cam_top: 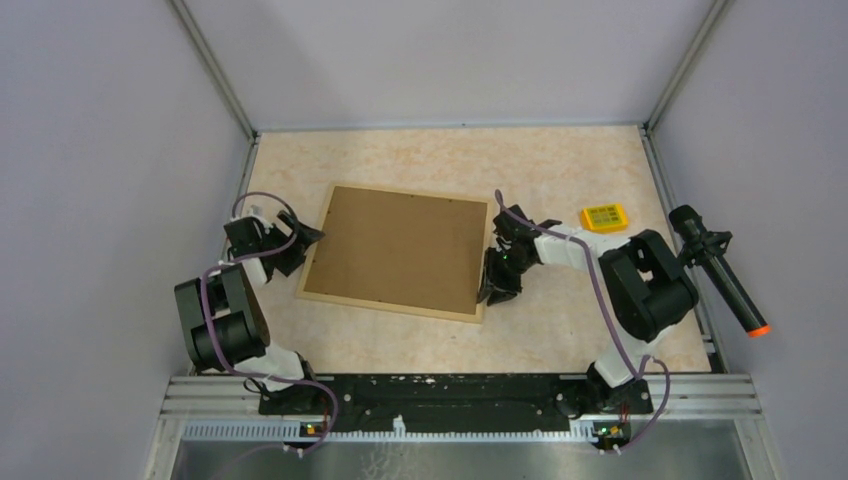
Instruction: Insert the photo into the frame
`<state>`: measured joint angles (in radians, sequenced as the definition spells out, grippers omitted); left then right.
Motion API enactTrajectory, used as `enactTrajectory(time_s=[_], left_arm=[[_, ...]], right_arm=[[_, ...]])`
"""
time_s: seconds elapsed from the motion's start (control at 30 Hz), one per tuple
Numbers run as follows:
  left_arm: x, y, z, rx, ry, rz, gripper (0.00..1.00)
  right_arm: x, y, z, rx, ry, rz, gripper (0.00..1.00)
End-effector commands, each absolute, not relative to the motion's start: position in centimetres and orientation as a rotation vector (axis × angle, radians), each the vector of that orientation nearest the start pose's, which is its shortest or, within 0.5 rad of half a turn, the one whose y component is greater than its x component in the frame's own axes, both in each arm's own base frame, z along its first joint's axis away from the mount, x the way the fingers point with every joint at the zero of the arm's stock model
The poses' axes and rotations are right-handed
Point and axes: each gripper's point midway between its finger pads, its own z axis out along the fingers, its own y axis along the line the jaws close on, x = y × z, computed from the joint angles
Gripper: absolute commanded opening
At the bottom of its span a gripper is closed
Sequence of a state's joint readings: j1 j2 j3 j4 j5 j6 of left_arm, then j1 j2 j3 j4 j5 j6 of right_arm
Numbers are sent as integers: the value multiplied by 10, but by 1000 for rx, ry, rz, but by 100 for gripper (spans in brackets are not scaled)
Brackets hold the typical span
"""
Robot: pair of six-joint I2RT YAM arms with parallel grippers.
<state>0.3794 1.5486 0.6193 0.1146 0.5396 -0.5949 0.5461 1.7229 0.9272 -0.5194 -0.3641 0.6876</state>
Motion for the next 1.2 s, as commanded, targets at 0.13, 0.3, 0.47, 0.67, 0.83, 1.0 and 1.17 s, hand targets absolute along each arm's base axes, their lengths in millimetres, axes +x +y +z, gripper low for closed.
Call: enactTrajectory(time_s=[0.13, 0.3, 0.47, 0.67, 0.83, 1.0, 1.17], left_arm=[[221, -46, -39, -1310, 2594, -917, 95], [219, -46, -42, -1316, 2604, -917, 95], [218, -46, -42, -1313, 2603, -922, 95], [219, -46, -42, -1307, 2603, -934, 95], [219, -46, -42, -1297, 2603, -947, 95], [221, -46, -41, -1290, 2599, -957, 95], [224, -46, -40, -1274, 2597, -968, 95]], right_arm=[[234, 186, -76, 221, 3014, -16, 31], [233, 181, -94, 150, 3013, -207, 29], [233, 179, -103, 2, 3002, -426, 28], [236, 185, -106, -305, 2980, -650, 31], [242, 188, -107, -467, 2987, -700, 34], [256, 198, -103, -675, 2939, -698, 36], [273, 208, -99, -894, 2862, -659, 36]])
